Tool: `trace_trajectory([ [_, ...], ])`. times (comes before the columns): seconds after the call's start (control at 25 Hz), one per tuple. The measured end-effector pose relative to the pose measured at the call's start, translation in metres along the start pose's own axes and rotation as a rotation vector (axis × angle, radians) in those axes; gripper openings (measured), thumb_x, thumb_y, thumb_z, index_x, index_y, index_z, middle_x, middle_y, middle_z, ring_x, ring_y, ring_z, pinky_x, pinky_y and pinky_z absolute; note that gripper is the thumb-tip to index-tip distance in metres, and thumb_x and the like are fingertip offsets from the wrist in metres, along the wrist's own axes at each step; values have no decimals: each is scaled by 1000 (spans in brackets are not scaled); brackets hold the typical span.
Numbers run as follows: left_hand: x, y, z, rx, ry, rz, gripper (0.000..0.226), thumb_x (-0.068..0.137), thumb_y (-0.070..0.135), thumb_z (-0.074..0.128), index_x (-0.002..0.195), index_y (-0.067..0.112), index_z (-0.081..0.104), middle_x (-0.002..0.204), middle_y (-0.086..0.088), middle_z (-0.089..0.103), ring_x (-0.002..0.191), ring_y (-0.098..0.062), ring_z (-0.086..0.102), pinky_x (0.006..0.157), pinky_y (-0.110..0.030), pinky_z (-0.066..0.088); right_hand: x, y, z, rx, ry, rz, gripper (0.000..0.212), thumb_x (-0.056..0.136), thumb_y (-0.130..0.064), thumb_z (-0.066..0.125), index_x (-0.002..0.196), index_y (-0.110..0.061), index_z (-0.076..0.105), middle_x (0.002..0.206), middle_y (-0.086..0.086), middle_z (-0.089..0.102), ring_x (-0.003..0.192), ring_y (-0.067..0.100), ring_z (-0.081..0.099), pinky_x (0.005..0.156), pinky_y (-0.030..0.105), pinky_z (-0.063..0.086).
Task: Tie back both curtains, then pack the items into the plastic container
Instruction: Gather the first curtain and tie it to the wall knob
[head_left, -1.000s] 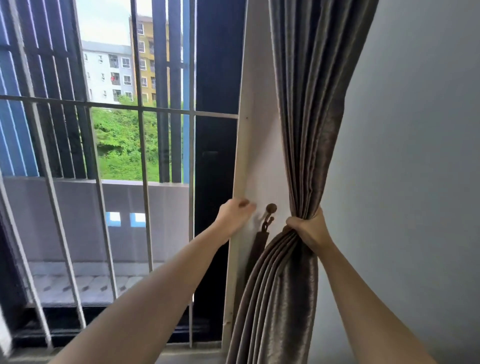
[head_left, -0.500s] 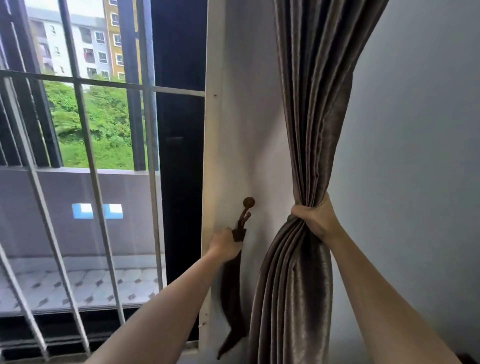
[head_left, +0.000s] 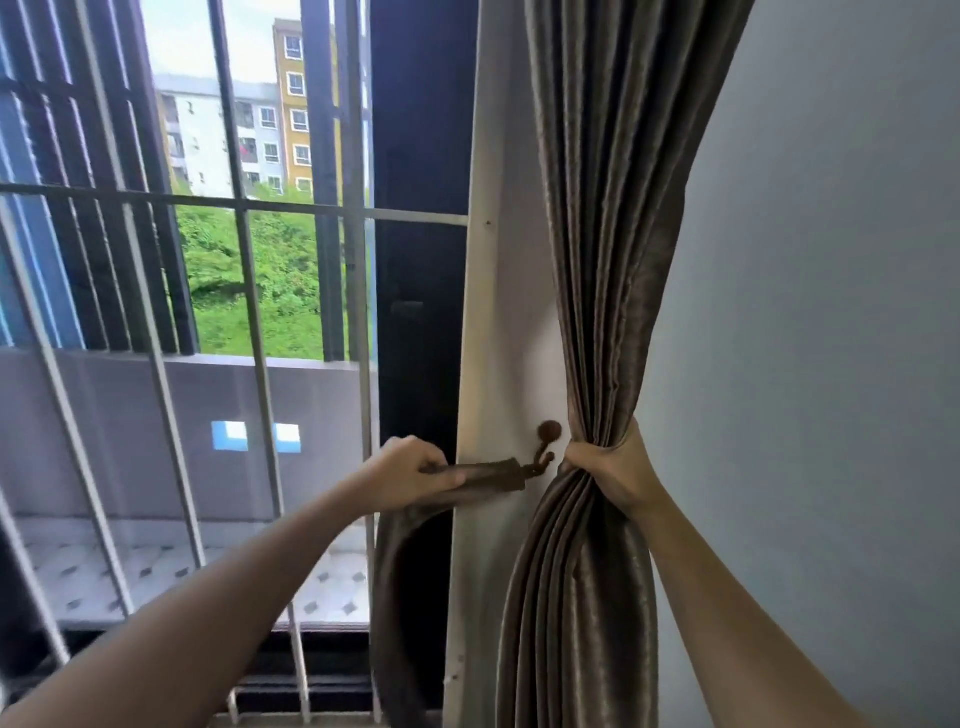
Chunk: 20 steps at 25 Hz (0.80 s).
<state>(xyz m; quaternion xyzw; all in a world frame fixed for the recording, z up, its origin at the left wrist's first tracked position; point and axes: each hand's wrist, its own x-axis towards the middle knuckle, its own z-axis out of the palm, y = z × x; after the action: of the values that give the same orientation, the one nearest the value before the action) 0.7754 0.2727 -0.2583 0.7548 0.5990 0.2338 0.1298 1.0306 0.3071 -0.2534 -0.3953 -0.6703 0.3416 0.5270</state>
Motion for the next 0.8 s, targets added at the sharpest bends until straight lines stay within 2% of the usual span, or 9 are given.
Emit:
trace_trajectory([
  [0.16, -3, 8, -46, 168, 16, 58, 38, 86, 40, 62, 55, 24, 47, 54, 8, 45, 52, -6, 42, 52, -18, 33, 1, -2, 49, 52, -7, -22, 30, 48, -21, 68, 72, -11, 54, 73, 7, 55, 73, 26, 58, 68, 38, 50],
  [0.28, -1, 15, -56, 285, 29, 69, 37, 83, 47, 60, 57, 26, 46, 59, 6, 48, 62, -15, 49, 58, -29, 39, 1, -2, 77, 76, -1, -27, 60, 49, -27, 67, 101, 0, 55, 90, 7, 57, 90, 31, 62, 82, 43, 53],
  [0.36, -1, 19, -58, 303, 40, 81, 36, 82, 48, 60, 56, 27, 45, 61, 7, 49, 67, -18, 52, 62, -31, 42, 0, -4, 91, 81, -9, -21, 64, 52, -22, 68, 109, 2, 52, 93, 8, 59, 93, 29, 63, 84, 40, 54],
  [0.44, -1, 22, -62, 316, 44, 104, 33, 83, 45, 60, 60, 26, 47, 63, 7, 50, 70, -17, 52, 65, -31, 43, -1, -9, 102, 65, -4, -18, 61, 52, -18, 67, 108, 1, 51, 94, 11, 62, 90, 26, 64, 80, 36, 55],
  [0.56, -5, 26, -67, 286, 17, 109, 18, 83, 36, 61, 70, 25, 56, 69, 5, 55, 72, -16, 53, 66, -27, 43, 0, -11, 110, 67, 16, -12, 69, 50, -25, 67, 110, 5, 52, 101, 18, 62, 94, 28, 64, 83, 38, 55],
  [0.68, -12, 26, -71, 203, -17, 72, 15, 81, 30, 62, 71, 20, 60, 63, 7, 53, 63, -11, 50, 58, -20, 40, -4, -14, 109, 68, 38, 10, 66, 54, -22, 68, 115, -2, 51, 105, 14, 61, 98, 25, 63, 88, 37, 55],
  [0.8, -18, 31, -75, 215, -13, 77, 19, 82, 30, 62, 69, 16, 58, 59, 7, 48, 56, -7, 43, 52, -19, 33, -11, -18, 109, 41, 35, 19, 69, 54, -26, 68, 117, -2, 50, 107, 15, 62, 100, 28, 63, 91, 46, 54],
])
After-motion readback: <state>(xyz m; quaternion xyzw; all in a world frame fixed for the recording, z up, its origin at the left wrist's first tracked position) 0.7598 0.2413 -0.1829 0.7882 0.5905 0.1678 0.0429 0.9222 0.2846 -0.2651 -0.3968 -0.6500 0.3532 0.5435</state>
